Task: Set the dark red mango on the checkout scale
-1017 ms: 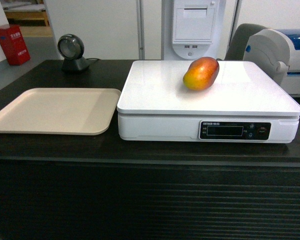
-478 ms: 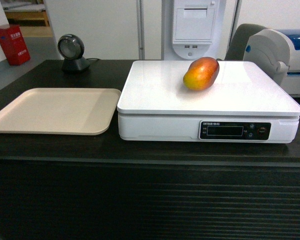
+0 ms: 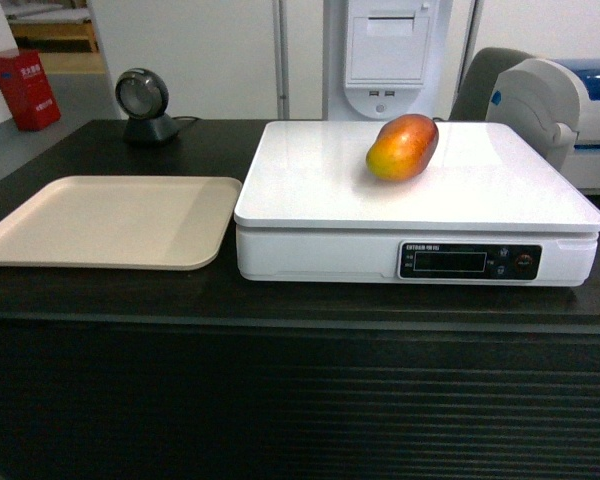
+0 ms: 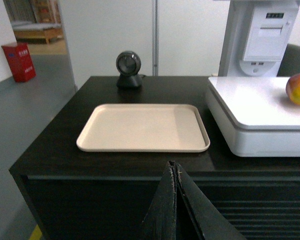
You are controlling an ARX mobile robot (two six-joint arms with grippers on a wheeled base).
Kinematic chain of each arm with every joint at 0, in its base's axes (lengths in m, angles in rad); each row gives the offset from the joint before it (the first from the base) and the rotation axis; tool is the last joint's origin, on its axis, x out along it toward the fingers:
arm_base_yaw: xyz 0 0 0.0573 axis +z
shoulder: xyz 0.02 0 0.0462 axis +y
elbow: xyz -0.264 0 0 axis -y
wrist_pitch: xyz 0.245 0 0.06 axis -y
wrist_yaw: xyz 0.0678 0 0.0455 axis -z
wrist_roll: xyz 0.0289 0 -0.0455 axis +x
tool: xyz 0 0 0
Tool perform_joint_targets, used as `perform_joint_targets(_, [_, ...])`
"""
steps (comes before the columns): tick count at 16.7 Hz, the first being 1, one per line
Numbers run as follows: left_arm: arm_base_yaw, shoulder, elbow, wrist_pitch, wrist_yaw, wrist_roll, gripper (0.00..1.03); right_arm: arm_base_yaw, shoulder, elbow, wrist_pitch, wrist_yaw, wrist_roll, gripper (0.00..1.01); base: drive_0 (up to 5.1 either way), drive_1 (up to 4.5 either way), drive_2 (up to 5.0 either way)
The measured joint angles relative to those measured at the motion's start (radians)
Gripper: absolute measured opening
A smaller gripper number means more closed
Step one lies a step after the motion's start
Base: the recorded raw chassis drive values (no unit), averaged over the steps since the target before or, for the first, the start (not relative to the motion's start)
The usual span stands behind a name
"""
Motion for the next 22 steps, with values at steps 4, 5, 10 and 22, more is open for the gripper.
perform_joint_targets(4, [0.0,0.0,0.0,0.005,-0.002,0.0,0.03,0.0,0.0,0.0,-0.001,0.0,0.0,0.98,0.0,0.0,0.0])
perform_joint_targets(5, [0.0,0.0,0.0,0.005,-0.001,0.0,0.16,0.0,0.0,0.0,-0.001,0.0,0.0,0.98,0.0,0.0,0.0])
perform_joint_targets(10, [0.0,0.0,0.0,0.005,-0.001,0.0,0.79,0.0,0.0,0.0,-0.001,0.0,0.0,0.98,0.0,0.0,0.0])
perform_joint_targets(22, [0.0,0.0,0.0,0.005,-0.001,0.001,0.98,0.0,0.0,0.0,-0.001,0.0,0.0,0.98,0.0,0.0,0.0])
